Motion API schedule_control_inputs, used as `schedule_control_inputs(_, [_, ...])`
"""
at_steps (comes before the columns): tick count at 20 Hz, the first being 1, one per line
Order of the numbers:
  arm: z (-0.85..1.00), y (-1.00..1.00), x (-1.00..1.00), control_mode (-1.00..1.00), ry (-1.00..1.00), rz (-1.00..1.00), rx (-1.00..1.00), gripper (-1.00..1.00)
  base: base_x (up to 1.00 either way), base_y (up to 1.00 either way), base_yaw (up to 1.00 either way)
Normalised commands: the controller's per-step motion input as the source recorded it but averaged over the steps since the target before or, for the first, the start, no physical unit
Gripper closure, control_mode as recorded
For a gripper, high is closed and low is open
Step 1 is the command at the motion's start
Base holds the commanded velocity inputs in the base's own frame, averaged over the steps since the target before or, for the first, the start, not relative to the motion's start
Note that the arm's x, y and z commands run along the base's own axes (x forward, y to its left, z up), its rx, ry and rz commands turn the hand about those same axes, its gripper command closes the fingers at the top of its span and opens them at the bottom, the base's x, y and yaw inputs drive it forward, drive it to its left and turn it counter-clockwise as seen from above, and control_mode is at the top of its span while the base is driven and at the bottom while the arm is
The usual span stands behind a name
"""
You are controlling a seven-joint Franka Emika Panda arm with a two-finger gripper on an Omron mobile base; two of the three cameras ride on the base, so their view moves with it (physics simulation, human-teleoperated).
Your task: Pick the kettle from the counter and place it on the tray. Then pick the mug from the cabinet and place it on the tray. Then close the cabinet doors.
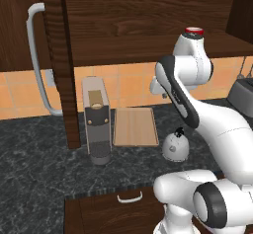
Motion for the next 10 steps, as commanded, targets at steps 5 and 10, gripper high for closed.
schedule_control_inputs(5, [-0.13,-0.14,-0.18,-1.0,0.0,0.0,0.0,-1.0,0.0,0.0,0.0])
schedule_control_inputs(10, [-0.45,-0.31,-0.43,-1.0,-0.01,-0.05,0.03,-1.0,0.0,0.0,0.0])
